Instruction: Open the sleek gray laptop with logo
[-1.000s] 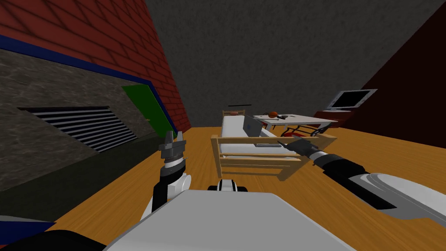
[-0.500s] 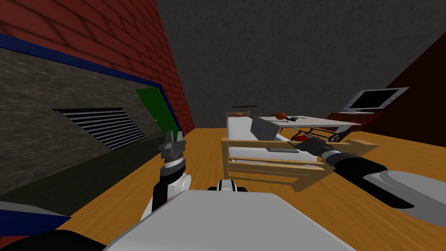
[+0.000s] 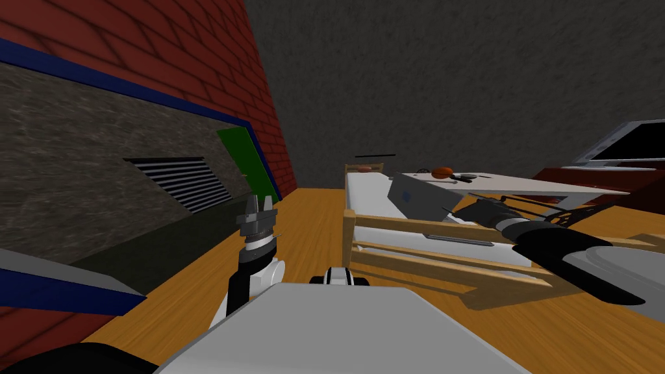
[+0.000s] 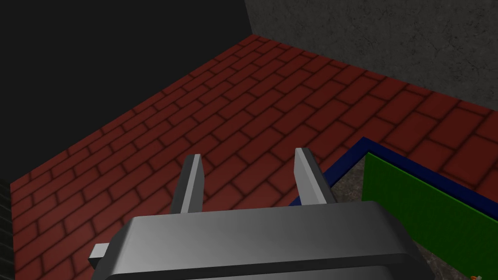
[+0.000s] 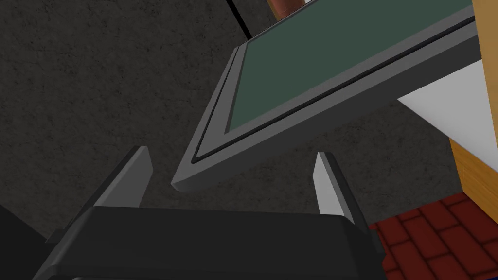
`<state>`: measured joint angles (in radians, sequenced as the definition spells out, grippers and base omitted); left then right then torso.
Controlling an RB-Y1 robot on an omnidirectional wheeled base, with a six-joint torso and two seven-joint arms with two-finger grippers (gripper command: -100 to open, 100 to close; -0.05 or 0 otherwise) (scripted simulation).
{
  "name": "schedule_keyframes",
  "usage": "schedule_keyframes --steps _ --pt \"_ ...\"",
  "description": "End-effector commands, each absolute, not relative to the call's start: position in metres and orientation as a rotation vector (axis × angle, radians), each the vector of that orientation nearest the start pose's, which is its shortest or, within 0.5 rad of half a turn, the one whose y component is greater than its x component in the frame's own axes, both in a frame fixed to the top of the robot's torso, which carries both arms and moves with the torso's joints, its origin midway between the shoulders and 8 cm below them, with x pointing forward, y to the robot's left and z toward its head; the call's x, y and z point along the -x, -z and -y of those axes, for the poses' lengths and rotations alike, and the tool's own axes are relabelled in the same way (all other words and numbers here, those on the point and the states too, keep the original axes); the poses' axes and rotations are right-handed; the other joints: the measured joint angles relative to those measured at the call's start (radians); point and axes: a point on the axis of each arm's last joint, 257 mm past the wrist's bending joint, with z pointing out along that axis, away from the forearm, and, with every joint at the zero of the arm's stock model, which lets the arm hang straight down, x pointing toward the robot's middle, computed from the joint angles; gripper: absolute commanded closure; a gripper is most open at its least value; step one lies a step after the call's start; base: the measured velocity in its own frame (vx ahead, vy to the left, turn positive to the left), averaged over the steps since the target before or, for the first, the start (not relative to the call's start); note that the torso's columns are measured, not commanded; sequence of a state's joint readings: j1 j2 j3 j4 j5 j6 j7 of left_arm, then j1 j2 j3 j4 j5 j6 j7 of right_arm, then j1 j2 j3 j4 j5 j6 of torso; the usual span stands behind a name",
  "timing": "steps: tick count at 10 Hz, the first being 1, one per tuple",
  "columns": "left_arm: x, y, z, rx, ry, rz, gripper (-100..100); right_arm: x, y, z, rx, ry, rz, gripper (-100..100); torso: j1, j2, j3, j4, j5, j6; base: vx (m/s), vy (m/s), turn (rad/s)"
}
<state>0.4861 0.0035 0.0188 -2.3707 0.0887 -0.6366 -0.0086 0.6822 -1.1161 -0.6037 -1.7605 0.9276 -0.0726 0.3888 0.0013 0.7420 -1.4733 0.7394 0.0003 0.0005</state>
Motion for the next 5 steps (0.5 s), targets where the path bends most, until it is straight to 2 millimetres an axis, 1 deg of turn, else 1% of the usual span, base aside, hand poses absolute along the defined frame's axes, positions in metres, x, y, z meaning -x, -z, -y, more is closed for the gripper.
schedule_keyframes --steps 1,2,3,5 --pt "-0.2942 -0.0901 -0.2856 0.507 1.382 -0.393 0 -0.3883 0.0229 0.6306 0.651 0.961 -1.577 -100 -0.004 0.005 0.003 0.001 -0.001 0.000 0.000 0.000 0.000" --pt "-0.2942 -0.0901 -0.2856 0.507 1.382 -0.393 0 -0.3884 0.0229 0.6304 0.651 0.960 -1.577 100 -0.006 0.003 0.002 0.001 -0.002 0.000 0.000 0.000 0.000" --pt "-0.2943 -0.0900 -0.2856 0.507 1.382 -0.393 0 -0.3888 0.0253 0.6359 0.590 0.900 -1.600 100 -0.003 -0.001 0.000 -0.001 -0.002 -0.001 -0.013 -0.050 0.035" --pt "-0.2942 -0.0901 -0.2856 0.507 1.382 -0.393 0 -0.3892 0.0287 0.6401 0.530 0.837 -1.621 100 -0.006 -0.005 -0.003 -0.002 -0.002 -0.001 -0.026 -0.130 0.017"
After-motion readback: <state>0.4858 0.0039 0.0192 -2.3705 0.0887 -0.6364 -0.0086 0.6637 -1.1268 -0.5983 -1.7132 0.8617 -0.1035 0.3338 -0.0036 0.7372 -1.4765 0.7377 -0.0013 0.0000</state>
